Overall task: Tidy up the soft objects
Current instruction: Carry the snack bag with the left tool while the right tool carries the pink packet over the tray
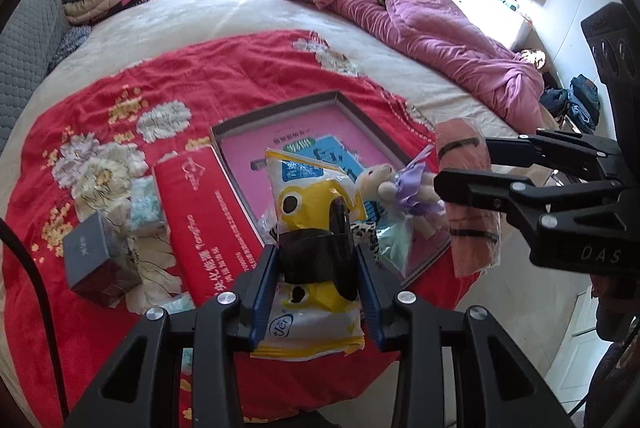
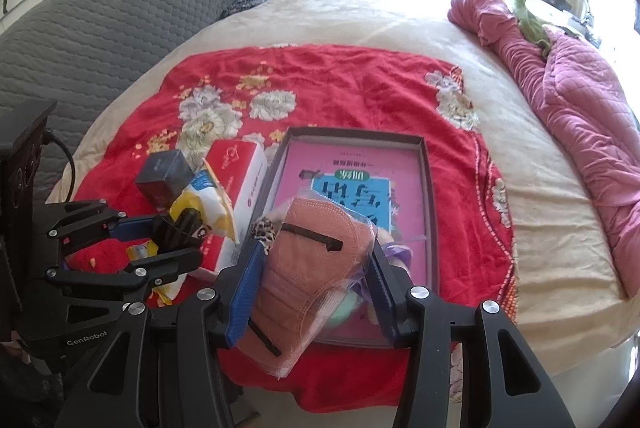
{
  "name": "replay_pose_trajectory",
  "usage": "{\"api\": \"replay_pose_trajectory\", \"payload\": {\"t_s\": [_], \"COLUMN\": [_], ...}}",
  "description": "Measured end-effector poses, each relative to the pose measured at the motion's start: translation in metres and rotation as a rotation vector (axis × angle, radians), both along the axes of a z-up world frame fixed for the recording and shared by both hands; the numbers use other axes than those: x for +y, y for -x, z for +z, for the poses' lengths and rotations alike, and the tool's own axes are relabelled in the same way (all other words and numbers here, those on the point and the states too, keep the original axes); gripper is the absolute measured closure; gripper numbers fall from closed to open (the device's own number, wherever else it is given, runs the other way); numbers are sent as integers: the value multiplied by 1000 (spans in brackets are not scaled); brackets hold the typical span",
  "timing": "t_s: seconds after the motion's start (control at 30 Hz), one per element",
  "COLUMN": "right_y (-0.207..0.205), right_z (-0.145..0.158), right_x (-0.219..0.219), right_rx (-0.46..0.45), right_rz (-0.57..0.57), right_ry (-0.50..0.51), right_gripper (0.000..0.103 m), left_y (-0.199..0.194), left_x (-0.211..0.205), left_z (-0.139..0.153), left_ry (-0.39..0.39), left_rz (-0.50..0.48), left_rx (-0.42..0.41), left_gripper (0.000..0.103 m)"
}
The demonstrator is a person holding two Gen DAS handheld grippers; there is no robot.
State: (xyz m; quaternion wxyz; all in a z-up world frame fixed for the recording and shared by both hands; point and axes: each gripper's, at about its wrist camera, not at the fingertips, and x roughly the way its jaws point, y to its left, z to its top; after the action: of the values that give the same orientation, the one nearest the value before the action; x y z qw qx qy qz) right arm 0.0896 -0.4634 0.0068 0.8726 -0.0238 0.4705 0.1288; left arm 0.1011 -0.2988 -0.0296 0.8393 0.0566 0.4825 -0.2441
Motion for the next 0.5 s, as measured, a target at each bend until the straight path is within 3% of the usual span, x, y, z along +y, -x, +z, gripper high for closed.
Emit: {"api": "replay_pose_trajectory", "payload": {"t_s": [0.5], "right_y": [-35], "right_z": [-57], "right_x": [-2], "right_rx": [84], "right_rz": [38], "right_ry": [24], "right_gripper": [51], "left_y": [-27], "left_x": [-21], "left_z": [-36], "left_ry": [-39], "left_rz": [-2], "left_rx": [50], "left_gripper": [64]}}
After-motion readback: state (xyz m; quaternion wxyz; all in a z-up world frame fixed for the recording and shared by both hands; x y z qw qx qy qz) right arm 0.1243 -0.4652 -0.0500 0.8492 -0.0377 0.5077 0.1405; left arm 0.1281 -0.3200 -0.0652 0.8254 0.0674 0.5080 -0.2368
